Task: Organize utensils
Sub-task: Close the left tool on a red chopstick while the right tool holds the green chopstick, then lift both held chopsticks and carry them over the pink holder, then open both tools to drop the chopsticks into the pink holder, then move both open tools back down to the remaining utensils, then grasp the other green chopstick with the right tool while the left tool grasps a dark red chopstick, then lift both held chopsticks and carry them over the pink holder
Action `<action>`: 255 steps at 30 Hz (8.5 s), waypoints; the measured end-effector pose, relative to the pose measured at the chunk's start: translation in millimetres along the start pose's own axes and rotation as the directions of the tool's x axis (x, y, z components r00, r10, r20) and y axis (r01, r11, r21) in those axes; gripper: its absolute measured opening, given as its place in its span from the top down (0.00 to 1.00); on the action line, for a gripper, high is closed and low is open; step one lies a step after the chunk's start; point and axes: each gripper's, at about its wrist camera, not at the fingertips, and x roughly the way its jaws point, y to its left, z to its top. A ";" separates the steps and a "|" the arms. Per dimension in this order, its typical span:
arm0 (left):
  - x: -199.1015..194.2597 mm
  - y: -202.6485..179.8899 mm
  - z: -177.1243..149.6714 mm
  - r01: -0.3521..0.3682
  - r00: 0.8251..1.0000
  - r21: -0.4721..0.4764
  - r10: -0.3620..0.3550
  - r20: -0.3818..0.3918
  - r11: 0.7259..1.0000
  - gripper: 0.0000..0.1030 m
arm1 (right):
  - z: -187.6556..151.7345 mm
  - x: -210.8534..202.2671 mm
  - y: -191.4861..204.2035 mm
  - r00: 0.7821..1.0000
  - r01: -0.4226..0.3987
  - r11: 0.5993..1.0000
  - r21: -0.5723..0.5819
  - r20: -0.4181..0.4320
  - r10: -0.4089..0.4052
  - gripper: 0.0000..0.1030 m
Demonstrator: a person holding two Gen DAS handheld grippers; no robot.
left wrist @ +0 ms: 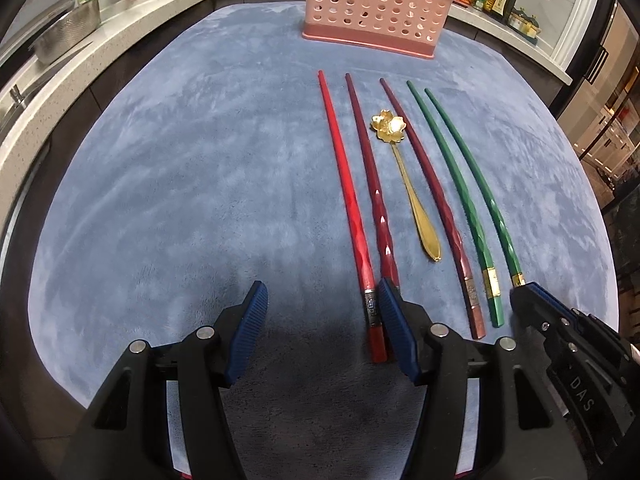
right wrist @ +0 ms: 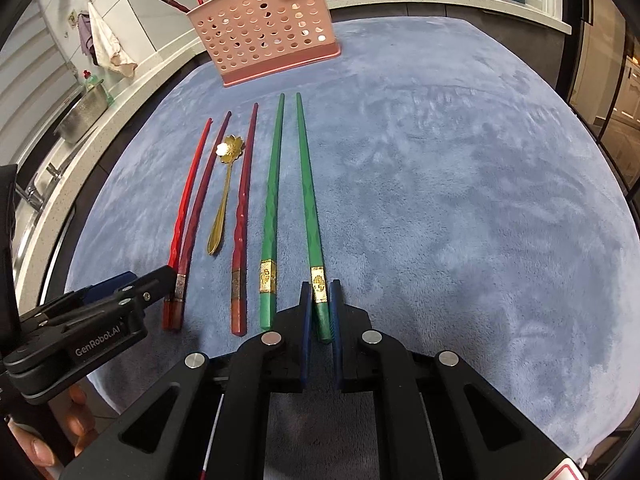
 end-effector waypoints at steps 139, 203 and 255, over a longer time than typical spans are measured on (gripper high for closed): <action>-153.5 1.6 283.8 -0.022 0.874 -0.011 0.025 0.486 1.000 0.54 | 273.8 -117.7 73.6 0.906 -0.037 0.990 -0.134 0.414 0.090 0.71; -38.0 12.9 24.1 -0.054 0.990 0.013 0.051 0.135 0.998 0.54 | -0.2 5.3 27.2 1.000 0.014 0.994 -0.111 -0.012 -0.016 0.93; -12.6 -20.3 -11.3 0.027 0.999 0.089 -0.029 0.024 0.996 0.93 | -9.1 -9.4 14.7 1.000 0.011 0.998 -0.068 -0.008 -0.012 0.93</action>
